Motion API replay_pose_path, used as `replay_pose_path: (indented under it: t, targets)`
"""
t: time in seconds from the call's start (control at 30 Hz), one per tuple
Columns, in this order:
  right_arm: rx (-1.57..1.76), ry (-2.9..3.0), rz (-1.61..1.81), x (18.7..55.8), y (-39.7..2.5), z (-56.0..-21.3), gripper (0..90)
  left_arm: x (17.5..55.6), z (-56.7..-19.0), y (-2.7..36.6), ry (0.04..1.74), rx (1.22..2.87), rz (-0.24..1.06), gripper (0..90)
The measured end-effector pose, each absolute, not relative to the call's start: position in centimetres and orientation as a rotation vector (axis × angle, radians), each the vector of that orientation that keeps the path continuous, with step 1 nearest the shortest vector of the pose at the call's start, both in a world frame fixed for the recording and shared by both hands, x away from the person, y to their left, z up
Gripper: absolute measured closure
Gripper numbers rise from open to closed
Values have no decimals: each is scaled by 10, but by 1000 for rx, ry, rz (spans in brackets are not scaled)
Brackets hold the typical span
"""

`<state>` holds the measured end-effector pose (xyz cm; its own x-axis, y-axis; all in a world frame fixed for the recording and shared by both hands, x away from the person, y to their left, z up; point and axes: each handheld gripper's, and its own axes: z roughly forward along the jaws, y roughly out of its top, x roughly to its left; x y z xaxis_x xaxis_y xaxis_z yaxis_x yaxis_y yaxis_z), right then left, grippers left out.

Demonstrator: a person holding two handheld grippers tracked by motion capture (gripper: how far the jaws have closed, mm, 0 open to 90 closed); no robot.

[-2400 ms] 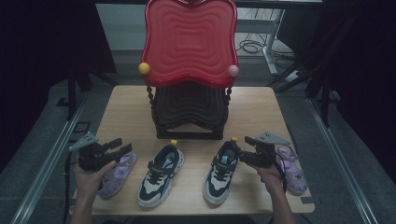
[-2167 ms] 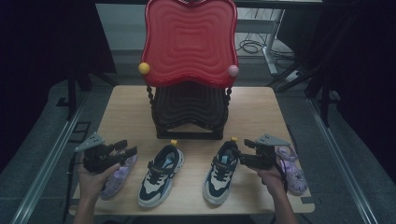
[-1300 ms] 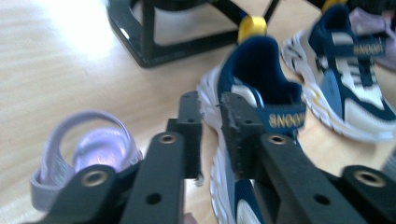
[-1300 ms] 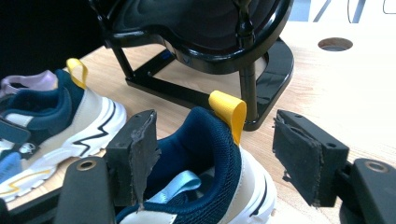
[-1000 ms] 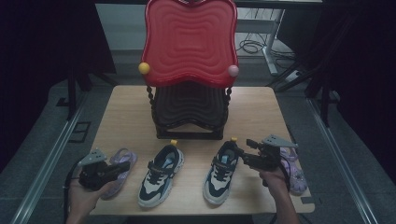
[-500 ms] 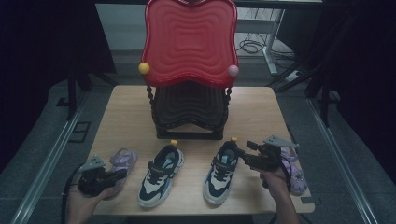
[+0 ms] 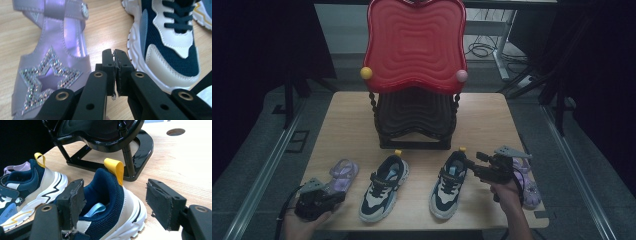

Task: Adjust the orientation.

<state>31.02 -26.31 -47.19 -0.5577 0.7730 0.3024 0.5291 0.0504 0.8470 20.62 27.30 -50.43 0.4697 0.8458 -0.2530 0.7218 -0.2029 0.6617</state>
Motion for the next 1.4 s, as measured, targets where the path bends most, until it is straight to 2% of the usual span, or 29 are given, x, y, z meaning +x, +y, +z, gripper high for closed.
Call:
replay_pose_path:
  t: [0.5, 1.17, 1.4]
  targets:
    - [1344, 2093, 1499, 311, -265, -473, 311, 204, -519, 271, 1361, 2033, 235, 876]
    - [1349, 2102, 1489, 311, -264, -476, 310, 201, -518, 271, 1407, 2080, 318, 896]
    - [1351, 2104, 1484, 311, -264, -476, 310, 201, -515, 282, 1424, 2084, 329, 898]
